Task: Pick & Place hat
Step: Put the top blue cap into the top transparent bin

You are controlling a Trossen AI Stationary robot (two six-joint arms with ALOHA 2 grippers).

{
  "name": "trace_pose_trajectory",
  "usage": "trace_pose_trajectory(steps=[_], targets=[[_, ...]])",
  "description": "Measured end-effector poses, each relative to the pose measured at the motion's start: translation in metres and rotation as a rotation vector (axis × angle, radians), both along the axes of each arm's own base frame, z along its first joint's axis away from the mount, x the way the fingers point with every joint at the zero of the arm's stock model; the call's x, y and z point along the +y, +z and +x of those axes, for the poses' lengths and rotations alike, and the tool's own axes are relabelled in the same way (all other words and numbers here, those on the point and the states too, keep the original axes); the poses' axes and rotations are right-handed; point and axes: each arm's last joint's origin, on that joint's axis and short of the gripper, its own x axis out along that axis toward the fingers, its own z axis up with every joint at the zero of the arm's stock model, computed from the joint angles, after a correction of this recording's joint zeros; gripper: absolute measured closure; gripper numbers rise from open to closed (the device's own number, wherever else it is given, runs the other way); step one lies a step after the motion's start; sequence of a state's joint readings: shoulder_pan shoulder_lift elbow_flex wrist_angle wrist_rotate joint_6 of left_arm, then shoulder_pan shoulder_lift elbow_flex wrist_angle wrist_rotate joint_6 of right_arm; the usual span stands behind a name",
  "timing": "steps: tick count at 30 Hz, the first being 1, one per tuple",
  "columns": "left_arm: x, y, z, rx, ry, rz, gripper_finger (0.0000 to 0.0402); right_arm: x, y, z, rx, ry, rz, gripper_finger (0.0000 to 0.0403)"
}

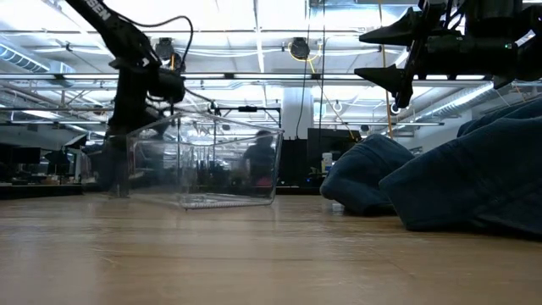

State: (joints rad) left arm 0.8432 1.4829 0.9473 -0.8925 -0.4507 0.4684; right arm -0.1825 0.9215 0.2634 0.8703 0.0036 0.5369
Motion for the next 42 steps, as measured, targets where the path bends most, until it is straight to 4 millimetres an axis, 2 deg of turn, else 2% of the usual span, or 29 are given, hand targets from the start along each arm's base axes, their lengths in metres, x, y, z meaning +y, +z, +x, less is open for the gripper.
trace_pose_trajectory(steps=[7,9,12,15,22,36,39,42], targets=[[-0.016,0.040,0.001,-0.138,0.018,0.077,0.0386,0.000,0.000,0.000,0.000,0.000,0.000,0.0124],[-0.024,0.048,-0.001,-0.224,0.037,0.004,0.0396,0.000,0.000,0.000,0.000,0.000,0.000,0.0124],[-0.034,0.050,-0.002,-0.363,0.039,-0.199,0.0395,0.000,0.000,0.000,0.000,0.000,0.000,0.0124],[-0.037,0.048,-0.002,-0.374,0.042,-0.263,0.0395,0.000,0.000,0.000,0.000,0.000,0.000,0.0124],[-0.020,0.033,0.011,-0.367,0.048,-0.218,0.0394,0.000,0.000,0.000,0.000,0.000,0.001,0.0124],[0.004,-0.046,0.034,-0.166,0.132,-0.408,0.0395,0.000,0.000,0.000,0.000,0.000,0.001,0.0124],[0.004,-0.050,0.036,-0.145,0.128,-0.408,0.0385,0.000,0.000,0.000,0.000,0.000,0.001,0.0124],[0.002,-0.045,0.035,-0.128,0.119,-0.374,0.0384,0.000,0.000,0.000,0.000,0.000,0.001,0.0124]])
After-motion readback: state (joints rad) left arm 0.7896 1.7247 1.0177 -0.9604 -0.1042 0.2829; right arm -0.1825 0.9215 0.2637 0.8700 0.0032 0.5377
